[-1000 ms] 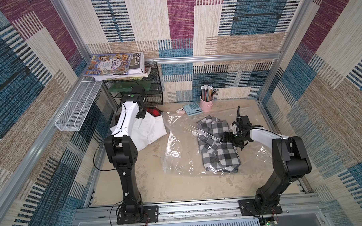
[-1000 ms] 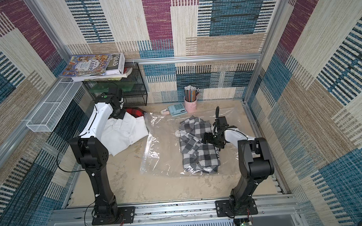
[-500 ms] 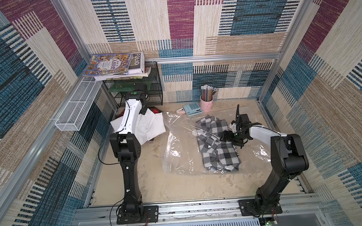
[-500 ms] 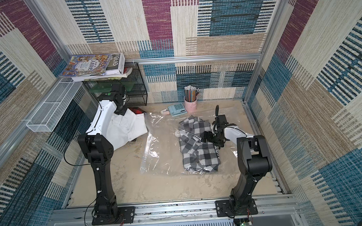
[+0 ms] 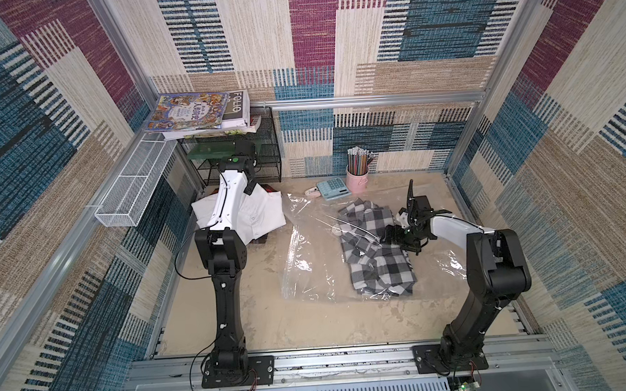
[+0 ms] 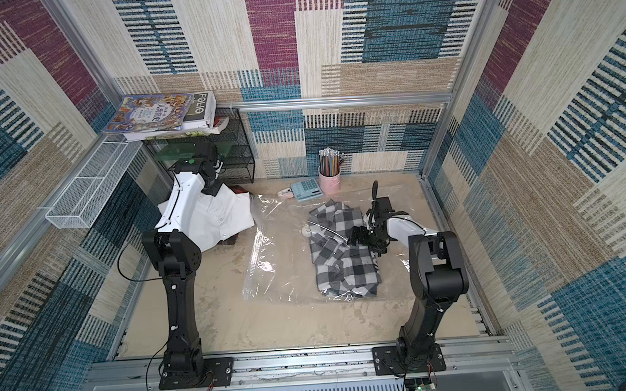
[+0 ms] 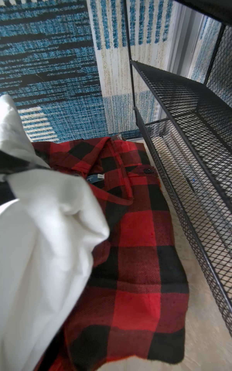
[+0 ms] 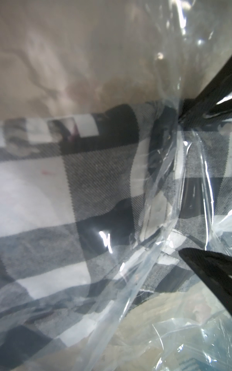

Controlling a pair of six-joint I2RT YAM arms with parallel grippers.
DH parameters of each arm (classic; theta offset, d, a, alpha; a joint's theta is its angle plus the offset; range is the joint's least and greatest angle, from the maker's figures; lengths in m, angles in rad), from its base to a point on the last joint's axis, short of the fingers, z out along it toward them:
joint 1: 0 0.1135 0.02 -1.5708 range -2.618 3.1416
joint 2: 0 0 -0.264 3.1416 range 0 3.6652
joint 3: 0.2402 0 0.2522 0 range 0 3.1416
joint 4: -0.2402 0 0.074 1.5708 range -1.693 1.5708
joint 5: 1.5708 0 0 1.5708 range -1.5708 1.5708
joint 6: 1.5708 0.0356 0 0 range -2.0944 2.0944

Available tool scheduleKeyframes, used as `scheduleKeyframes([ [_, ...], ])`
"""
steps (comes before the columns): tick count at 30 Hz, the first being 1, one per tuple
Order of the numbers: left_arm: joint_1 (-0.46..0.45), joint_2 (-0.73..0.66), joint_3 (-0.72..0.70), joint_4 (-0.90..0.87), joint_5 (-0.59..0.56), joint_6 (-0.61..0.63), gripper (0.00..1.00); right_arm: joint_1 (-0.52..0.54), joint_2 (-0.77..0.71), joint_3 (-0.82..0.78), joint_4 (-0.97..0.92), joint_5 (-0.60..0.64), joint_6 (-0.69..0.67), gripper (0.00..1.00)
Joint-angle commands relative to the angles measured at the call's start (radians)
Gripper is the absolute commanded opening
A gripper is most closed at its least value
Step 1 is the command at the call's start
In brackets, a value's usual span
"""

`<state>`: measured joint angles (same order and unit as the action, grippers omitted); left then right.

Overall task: Take the shirt out of the vacuum bag
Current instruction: Place the shirt at the center of the board.

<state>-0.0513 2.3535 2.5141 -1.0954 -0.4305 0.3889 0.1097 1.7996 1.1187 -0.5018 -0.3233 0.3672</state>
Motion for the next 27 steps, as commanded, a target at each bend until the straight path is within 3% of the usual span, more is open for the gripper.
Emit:
scheduleKeyframes([
  [1, 0.001, 0.01, 0.022, 0.083, -0.001, 0.026, 0.0, -0.001, 0.027, 0.004, -0.012, 0.02, -0.028, 0.96],
  [27, -0.001, 0.1, 0.012, 0.27, 0.031, 0.027, 0.0, 0.016, 0.07, 0.044, -0.046, 0.016, -0.041, 0.96],
])
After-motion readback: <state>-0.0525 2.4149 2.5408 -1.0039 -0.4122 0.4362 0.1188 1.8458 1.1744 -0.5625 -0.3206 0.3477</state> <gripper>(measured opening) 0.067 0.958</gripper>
